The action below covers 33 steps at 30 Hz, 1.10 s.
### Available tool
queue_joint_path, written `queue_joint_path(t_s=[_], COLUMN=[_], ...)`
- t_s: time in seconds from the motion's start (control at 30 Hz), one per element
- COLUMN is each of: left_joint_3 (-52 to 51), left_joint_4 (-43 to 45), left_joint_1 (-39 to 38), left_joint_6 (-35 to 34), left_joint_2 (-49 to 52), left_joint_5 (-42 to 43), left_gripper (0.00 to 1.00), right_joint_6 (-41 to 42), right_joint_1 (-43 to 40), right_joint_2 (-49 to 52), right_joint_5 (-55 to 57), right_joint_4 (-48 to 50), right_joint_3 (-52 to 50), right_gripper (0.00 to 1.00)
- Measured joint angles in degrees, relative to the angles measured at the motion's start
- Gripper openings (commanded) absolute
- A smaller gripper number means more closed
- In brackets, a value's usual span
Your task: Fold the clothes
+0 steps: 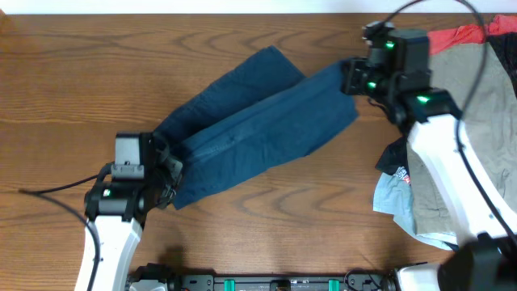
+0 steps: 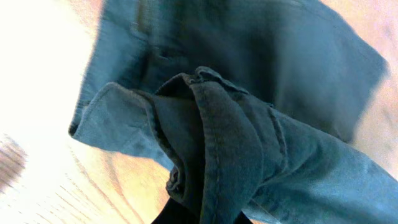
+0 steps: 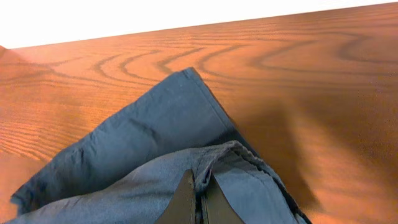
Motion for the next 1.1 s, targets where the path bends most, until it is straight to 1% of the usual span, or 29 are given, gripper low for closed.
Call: queue_joint_path(t_s=[0.1,0.17,0.2,0.23,0.27,0.3,0.33,0.37,0.4,0.43,0.5,0.53,0.7,0.77,0.87,0.9,0.97,1.0,1.07,1.1], left_joint_3=[0.0,0.0,0.0,0.0,0.0,-0.1,-0.1,-0.1,-0.1,-0.1,-0.1,-0.1,-0.1,-0.1,-0.1,-0.1,-0.1,-0.1,-0.1,-0.1], left_joint_4=[1.1,2.7,3.7,4.6,5.5,6.3,7.3,7.9,8.3,8.4,8.4,8.3,6.6,5.5,5.6,6.2,7.7,8.5,9.4,9.4], left_joint_1=[0.0,0.1,0.2,0.5,1.0,1.7,2.6,3.6,4.9,6.0,7.9,8.9,11.3,11.5,11.5,11.5,11.5,11.7,12.2,12.5], left_joint_6=[-2.0,-3.2,-3.6,-4.0,-4.4,-4.5,-4.9,-5.4,-6.1,-6.4,-6.6,-6.1,-1.3,1.0,3.9,5.0,7.1,8.3,10.5,11.2], left_joint_2=[4.0,6.8,8.0,9.1,10.1,11.2,12.1,13.0,14.1,14.8,16.0,16.6,17.7,17.7,17.7,17.7,17.7,17.7,17.7,17.7], left_joint_5=[-3.1,-5.4,-6.3,-7.1,-7.9,-8.7,-9.3,-9.8,-10.2,-10.1,-9.8,-9.6,-8.3,-8.2,-8.1,-8.0,-7.5,-6.7,-4.9,-4.3], left_gripper=[0.07,0.13,0.16,0.17,0.27,0.36,0.43,0.49,0.53,0.55,0.56,0.59,0.82,0.86,0.86,0.86,0.86,0.86,0.86,0.86], right_joint_6=[-0.2,-0.2,-0.2,0.0,0.1,-0.2,0.0,-0.2,-0.2,-0.2,-0.6,-0.8,-2.3,-2.8,-3.3,-3.5,-5.0,-6.0,-7.4,-7.9], right_joint_1=[1.9,3.3,3.9,4.3,4.9,5.2,5.6,5.9,6.2,6.5,6.7,6.8,6.6,6.4,6.0,5.7,5.6,5.5,5.4,5.4], right_joint_2=[5.2,8.4,10.3,11.6,13.2,15.1,16.4,17.8,19.0,19.7,20.5,20.6,20.5,20.5,20.4,20.3,20.2,20.1,19.8,19.6], right_joint_5=[0.2,0.6,0.9,1.1,2.0,2.6,3.0,3.5,3.8,4.1,4.2,4.4,4.8,5.0,5.2,5.1,4.6,3.7,1.3,0.2], right_joint_4=[7.0,11.6,14.8,17.5,20.5,23.7,25.7,27.3,27.8,27.3,24.9,23.3,14.0,9.7,4.9,3.7,2.3,1.8,1.5,1.7], right_joint_3=[0.0,0.2,0.2,0.3,0.3,0.4,0.6,0.7,0.7,0.7,0.7,0.7,1.0,1.0,0.9,0.9,0.9,0.9,0.9,0.9], right_gripper=[0.01,0.01,0.09,0.15,0.23,0.44,0.71,0.84,0.95,0.99,0.99,0.99,0.99,0.99,0.99,0.97,0.8,0.73,0.72,0.75])
